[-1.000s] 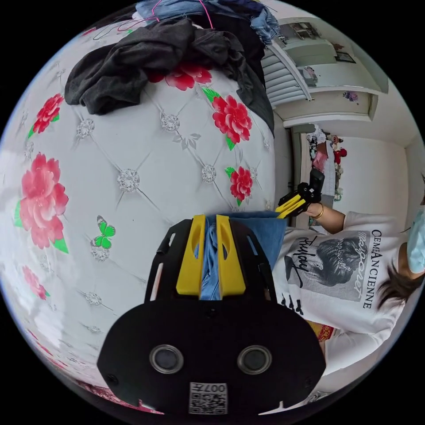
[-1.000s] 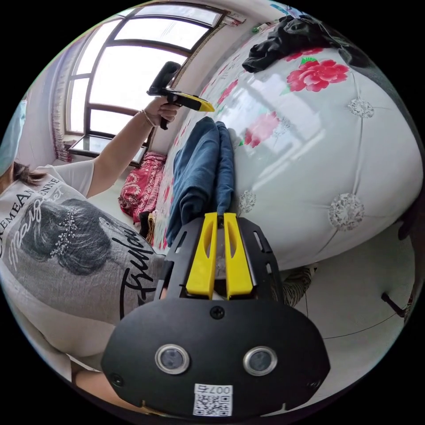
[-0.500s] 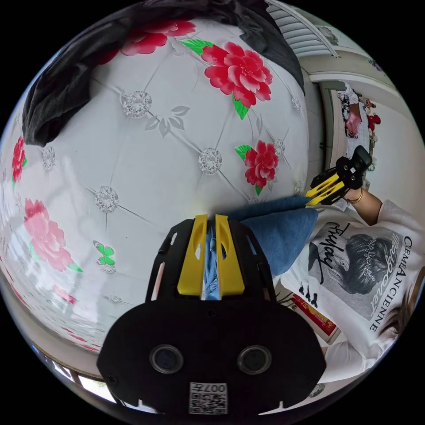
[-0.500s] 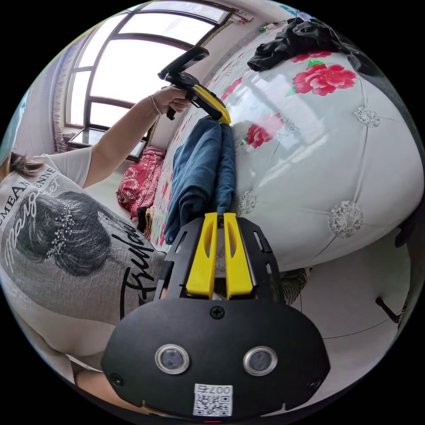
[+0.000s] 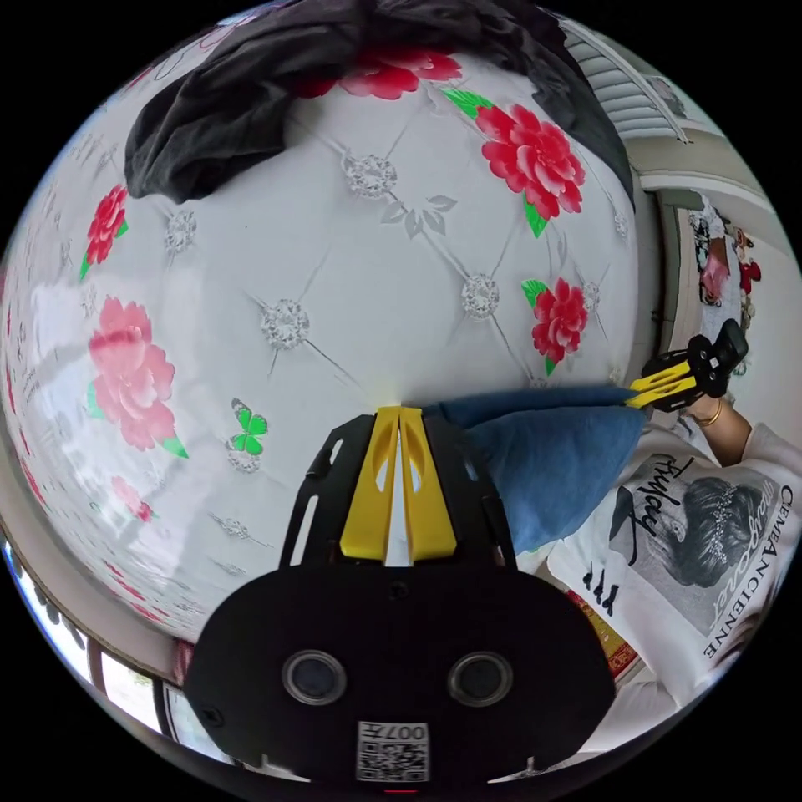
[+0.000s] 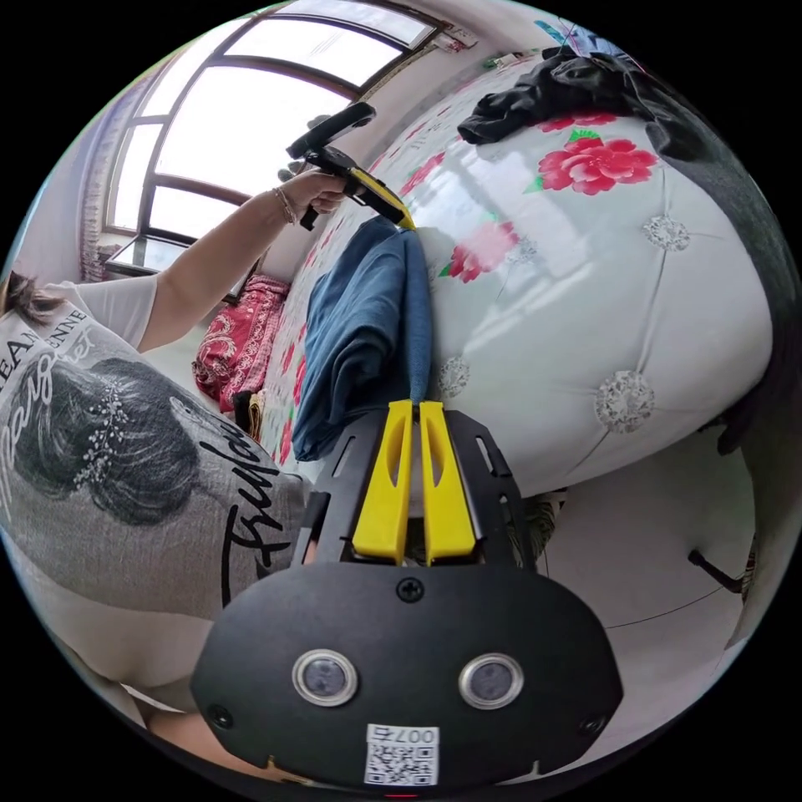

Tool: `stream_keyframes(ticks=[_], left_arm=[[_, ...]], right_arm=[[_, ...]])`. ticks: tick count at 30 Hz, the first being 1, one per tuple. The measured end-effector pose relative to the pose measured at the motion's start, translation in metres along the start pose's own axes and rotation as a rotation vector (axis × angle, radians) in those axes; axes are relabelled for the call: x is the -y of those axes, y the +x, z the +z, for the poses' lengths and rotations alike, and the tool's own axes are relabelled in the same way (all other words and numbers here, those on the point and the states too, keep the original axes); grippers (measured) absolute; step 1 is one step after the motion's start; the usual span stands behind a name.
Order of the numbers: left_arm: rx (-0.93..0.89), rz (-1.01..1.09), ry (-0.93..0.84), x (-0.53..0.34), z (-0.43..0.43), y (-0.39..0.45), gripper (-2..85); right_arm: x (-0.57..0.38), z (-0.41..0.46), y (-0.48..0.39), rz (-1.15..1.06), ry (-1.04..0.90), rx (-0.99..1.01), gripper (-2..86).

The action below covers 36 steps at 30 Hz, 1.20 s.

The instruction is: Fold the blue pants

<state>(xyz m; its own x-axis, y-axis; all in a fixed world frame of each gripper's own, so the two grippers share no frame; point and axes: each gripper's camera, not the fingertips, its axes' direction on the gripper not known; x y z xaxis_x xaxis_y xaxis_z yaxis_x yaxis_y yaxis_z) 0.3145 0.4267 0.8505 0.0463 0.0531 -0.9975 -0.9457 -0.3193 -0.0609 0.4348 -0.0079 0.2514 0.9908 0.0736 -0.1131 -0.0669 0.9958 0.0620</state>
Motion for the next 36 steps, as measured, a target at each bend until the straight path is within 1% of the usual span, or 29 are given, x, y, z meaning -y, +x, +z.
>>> stream_keyframes(ticks=[2, 7, 9, 10, 11, 12, 13, 15, 17, 18, 20, 21, 22, 23, 24, 26, 28, 32, 34, 36], left_arm=[[-0.034, -0.020, 0.016, -0.013, -0.008, -0.002, -1.0], [0.032, -0.037, 0.053, -0.042, -0.029, 0.009, -1.0], [-0.021, -0.052, 0.078, -0.058, -0.038, 0.005, -1.0], [-0.023, -0.085, 0.119, -0.072, -0.048, 0.001, -1.0], [0.131, -0.145, 0.140, -0.089, -0.060, -0.003, -1.0], [0.183, -0.153, 0.141, -0.096, -0.065, -0.003, -1.0], [0.199, -0.146, 0.177, -0.111, -0.077, -0.003, -1.0], [0.124, -0.151, 0.230, -0.138, -0.098, -0.007, -0.9], [0.012, -0.219, 0.377, -0.191, -0.126, -0.012, -0.9], [-0.020, -0.235, 0.418, -0.206, -0.131, -0.013, -0.8], [-0.145, -0.323, 0.589, -0.277, -0.142, -0.012, -0.5], [-0.174, -0.354, 0.624, -0.296, -0.142, -0.012, -0.4], [-0.231, -0.401, 0.711, -0.335, -0.141, -0.009, 0.1], [-0.295, -0.459, 0.787, -0.374, -0.137, -0.005, 1.0], [-0.335, -0.485, 0.812, -0.393, -0.133, -0.003, 2.0], [-0.518, -0.565, 0.901, -0.462, -0.114, 0.008, 5.3], [-0.627, -0.641, 0.938, -0.507, -0.095, 0.019, 6.4], [-0.846, -0.776, 0.971, -0.580, -0.049, 0.048, 7.9], [-0.901, -0.825, 0.985, -0.599, -0.033, 0.058, 8.0], [-0.904, -0.865, 0.966, -0.609, -0.024, 0.065, 8.3]], right_arm=[[0.003, 0.004, -0.007, -0.010, -0.013, -0.024, -0.2], [0.010, 0.011, -0.020, -0.008, -0.041, -0.059, 0.0], [0.012, 0.012, -0.025, -0.006, -0.044, -0.058, 0.3], [0.014, 0.014, -0.028, -0.006, -0.042, -0.068, 0.5], [0.016, 0.015, -0.031, -0.004, -0.034, -0.067, 1.0], [0.017, 0.016, -0.033, -0.011, -0.028, -0.058, 1.2], [0.019, 0.017, -0.034, -0.007, -0.009, -0.039, 2.2], [0.021, 0.011, -0.035, 0.002, 0.034, 0.032, 4.4], [0.024, -0.003, -0.033, 0.023, 0.090, 0.095, 8.0], [0.025, -0.008, -0.033, 0.023, 0.105, 0.097, 8.7], [0.034, -0.026, -0.041, -0.018, 0.182, 0.099, 11.9], [0.039, -0.028, -0.044, -0.029, 0.186, 0.107, 12.6], [0.051, -0.029, -0.048, -0.044, 0.181, 0.125, 14.0], [0.064, -0.025, -0.053, -0.067, 0.161, 0.144, 15.2], [0.071, -0.021, -0.056, -0.085, 0.143, 0.152, 15.7], [0.099, 0.001, -0.063, -0.112, 0.043, 0.179, 17.2], [0.117, 0.018, -0.067, -0.132, -0.026, 0.206, 17.6], [0.148, 0.053, -0.074, -0.148, -0.213, 0.174, 17.0], [0.158, 0.065, -0.078, -0.162, -0.272, 0.182, 16.4], [0.167, 0.071, -0.083, -0.158, -0.299, 0.191, 15.8]])
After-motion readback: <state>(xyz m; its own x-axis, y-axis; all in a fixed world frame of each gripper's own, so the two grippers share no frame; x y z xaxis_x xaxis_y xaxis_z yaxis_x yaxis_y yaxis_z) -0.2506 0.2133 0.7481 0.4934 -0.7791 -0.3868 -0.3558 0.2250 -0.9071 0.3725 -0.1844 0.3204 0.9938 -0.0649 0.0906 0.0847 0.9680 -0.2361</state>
